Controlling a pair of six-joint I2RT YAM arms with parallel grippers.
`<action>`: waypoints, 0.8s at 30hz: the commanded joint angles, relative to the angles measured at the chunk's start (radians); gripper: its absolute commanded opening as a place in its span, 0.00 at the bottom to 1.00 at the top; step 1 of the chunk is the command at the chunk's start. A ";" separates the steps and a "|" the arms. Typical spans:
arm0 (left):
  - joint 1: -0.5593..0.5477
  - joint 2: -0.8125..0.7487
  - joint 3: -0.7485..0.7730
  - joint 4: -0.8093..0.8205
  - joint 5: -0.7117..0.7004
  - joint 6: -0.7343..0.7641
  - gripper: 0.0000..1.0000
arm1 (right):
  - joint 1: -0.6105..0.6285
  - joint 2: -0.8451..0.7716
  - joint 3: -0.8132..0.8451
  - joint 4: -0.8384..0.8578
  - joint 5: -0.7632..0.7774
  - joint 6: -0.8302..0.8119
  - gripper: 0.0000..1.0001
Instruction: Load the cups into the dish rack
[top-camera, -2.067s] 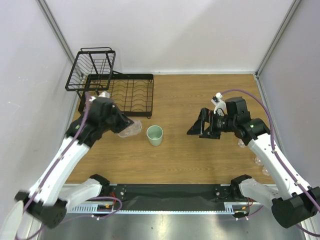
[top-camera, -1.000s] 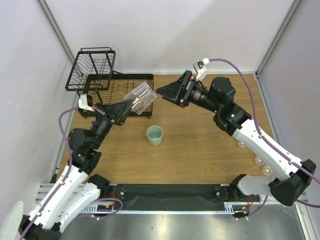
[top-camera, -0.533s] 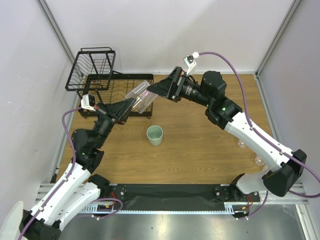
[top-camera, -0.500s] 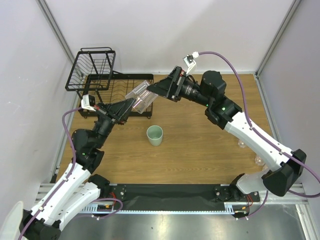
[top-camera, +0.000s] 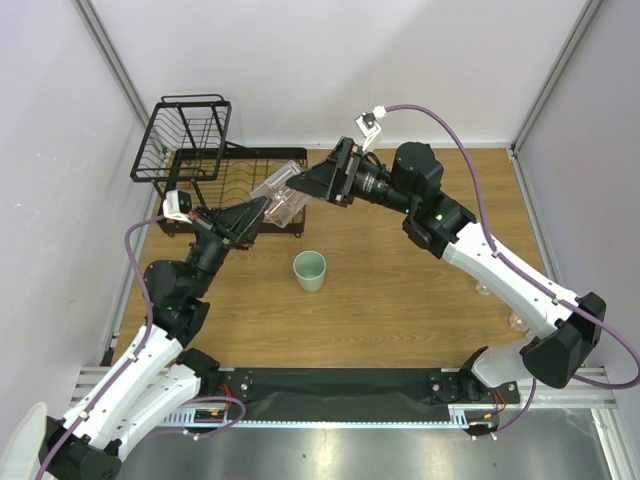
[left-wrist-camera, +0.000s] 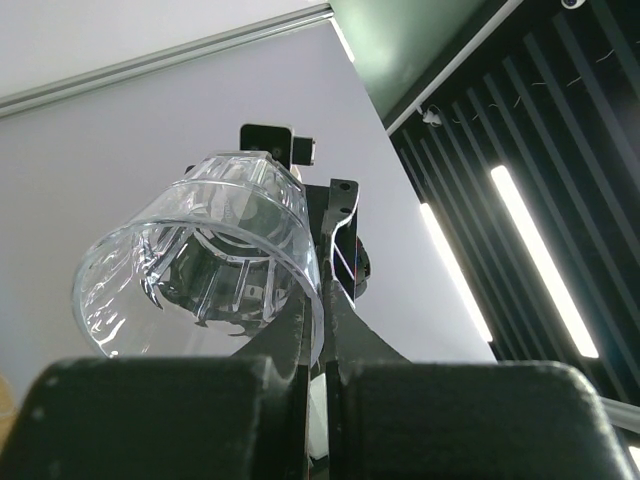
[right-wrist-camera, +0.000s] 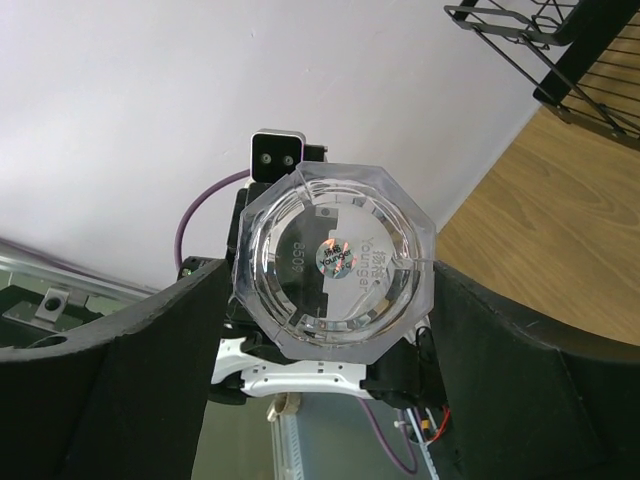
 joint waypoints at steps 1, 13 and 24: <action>-0.007 -0.007 0.001 0.091 0.007 -0.022 0.00 | 0.010 0.001 0.049 0.049 -0.001 -0.019 0.82; -0.004 -0.092 -0.064 -0.068 0.040 -0.025 0.42 | 0.013 0.057 0.122 -0.030 -0.016 -0.116 0.00; 0.055 -0.355 -0.063 -0.722 0.008 0.254 0.95 | 0.015 0.098 0.172 -0.192 0.132 -0.352 0.00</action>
